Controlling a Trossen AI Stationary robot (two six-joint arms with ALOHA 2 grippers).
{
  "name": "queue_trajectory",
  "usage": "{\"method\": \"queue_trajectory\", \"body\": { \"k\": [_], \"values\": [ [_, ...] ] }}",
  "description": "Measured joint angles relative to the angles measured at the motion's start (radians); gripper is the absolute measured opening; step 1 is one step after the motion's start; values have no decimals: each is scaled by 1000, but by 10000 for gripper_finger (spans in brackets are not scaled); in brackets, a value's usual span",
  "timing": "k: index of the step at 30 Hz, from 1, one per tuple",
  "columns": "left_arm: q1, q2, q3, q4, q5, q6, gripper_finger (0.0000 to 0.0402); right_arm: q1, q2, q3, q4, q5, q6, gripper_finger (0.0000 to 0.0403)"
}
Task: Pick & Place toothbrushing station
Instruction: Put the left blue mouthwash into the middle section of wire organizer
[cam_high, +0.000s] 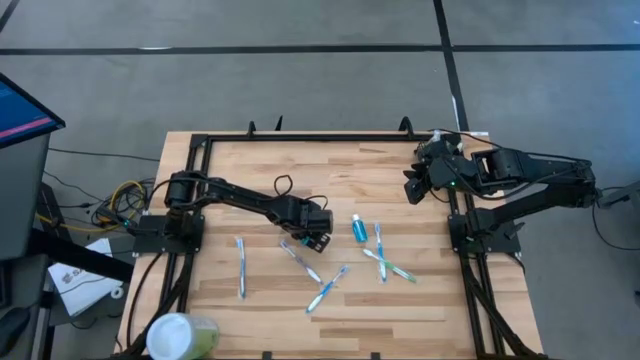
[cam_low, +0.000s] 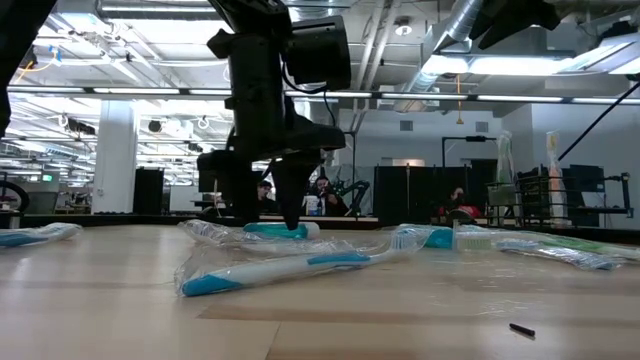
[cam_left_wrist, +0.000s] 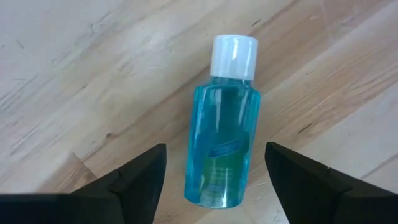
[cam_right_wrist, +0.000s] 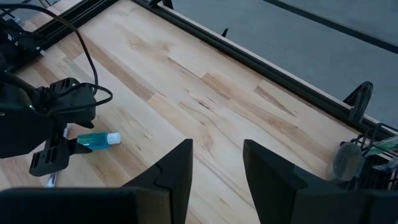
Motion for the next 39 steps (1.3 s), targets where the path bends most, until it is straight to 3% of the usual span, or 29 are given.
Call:
{"method": "queue_trajectory", "body": {
  "k": [10,39],
  "values": [
    [-15,0,0,9,11,34,239,0,0,0,0,0,-3,133],
    [-17,23,0,21,23,19,232,0,0,1,4,1,8,133]
  ]
}}
